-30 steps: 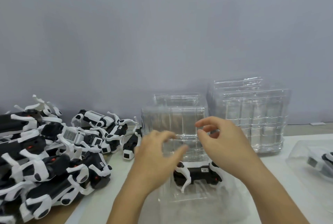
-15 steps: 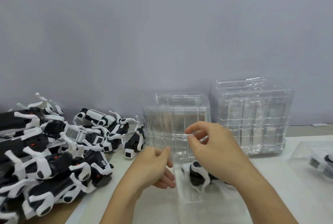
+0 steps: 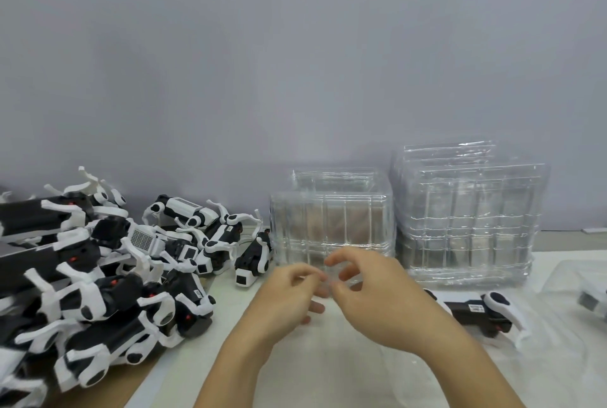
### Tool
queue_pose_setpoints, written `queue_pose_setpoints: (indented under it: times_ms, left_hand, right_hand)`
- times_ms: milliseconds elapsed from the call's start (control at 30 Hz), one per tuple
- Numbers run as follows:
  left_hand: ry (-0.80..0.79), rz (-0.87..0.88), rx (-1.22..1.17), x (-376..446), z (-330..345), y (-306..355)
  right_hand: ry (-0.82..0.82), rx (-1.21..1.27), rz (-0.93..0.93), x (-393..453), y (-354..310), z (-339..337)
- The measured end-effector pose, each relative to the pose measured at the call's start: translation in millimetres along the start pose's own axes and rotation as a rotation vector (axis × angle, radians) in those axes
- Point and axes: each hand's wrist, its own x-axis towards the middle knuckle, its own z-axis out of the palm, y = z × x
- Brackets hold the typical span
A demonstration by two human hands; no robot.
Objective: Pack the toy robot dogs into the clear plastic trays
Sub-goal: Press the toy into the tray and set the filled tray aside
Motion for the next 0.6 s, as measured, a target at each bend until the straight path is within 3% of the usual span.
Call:
queue_pose_setpoints:
  times_ms: [100,300,600]
  left_hand:
    - [0.206,-0.008,-0.037,3.2,-6.9,-2.6]
    - [0.295,0.012,-0.092,5.5,-11.8,-4.4]
    - [0.359,0.043,-0.149,8.7,-14.8,-7.5]
  right_hand:
    - [-0.106,-0.122,-0.008,-2.3,1.4,1.4]
    - [-0.134,-0.214,0.071,-5.3,13.0,-18.7]
    - [0.041,-0.152,0.199,-7.8,45.1,-55.6]
